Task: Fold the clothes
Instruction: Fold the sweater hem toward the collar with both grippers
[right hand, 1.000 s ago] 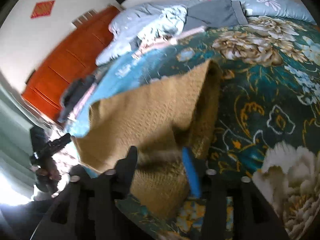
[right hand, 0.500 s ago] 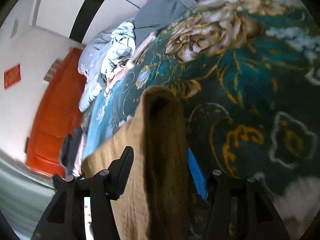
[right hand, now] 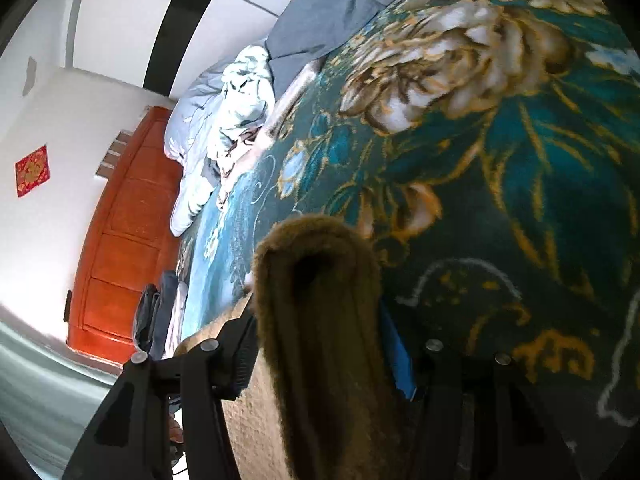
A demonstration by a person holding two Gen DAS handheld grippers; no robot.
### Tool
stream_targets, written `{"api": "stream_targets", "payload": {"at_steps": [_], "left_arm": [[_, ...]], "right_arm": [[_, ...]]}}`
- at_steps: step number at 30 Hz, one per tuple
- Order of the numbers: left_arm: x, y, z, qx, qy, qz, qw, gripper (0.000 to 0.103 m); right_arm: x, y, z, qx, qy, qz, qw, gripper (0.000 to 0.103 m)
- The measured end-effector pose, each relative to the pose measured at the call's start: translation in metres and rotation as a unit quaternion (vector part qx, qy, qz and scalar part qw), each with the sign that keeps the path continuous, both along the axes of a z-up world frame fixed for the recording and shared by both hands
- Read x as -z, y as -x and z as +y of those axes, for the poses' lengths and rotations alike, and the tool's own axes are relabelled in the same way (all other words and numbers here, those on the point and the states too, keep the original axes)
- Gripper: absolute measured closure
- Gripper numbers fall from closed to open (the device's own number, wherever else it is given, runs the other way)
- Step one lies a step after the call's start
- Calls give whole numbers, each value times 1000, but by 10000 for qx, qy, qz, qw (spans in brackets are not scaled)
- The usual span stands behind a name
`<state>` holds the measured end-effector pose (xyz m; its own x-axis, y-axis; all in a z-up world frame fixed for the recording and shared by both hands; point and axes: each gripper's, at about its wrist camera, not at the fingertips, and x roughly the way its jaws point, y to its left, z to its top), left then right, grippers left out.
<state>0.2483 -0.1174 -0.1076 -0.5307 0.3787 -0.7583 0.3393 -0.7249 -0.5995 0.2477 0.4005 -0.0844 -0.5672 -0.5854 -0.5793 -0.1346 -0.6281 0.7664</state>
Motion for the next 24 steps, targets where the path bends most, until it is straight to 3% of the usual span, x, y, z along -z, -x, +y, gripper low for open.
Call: {"api": "stream_targets", "payload": {"at_steps": [3,5,6,9,16,24], "left_arm": [[-3,2,5,45,227,8,9997,39],[-5,2,7,56,384,32,9992,56],[-6,2,8,71,460,48,9989,70],[-13,4,11,158,635,121,9978,82],[-43,24,11,170,694,479,9963,84],[-75,82,20,520,1123,598,9905,84]], "right_arm": [[2,6,-6,-80,-31,-89,9999,61],[4,9,-10,-84,-62,-198,9997,73],[4,10,-13,-101,-78,-224,9997,75],[-3,13,-17,-147,-156,-155,9997,78],[-33,32,-19,-290,-42,435,9986,81],[-27,67,-15,-81,-332,359,9988,81]]}}
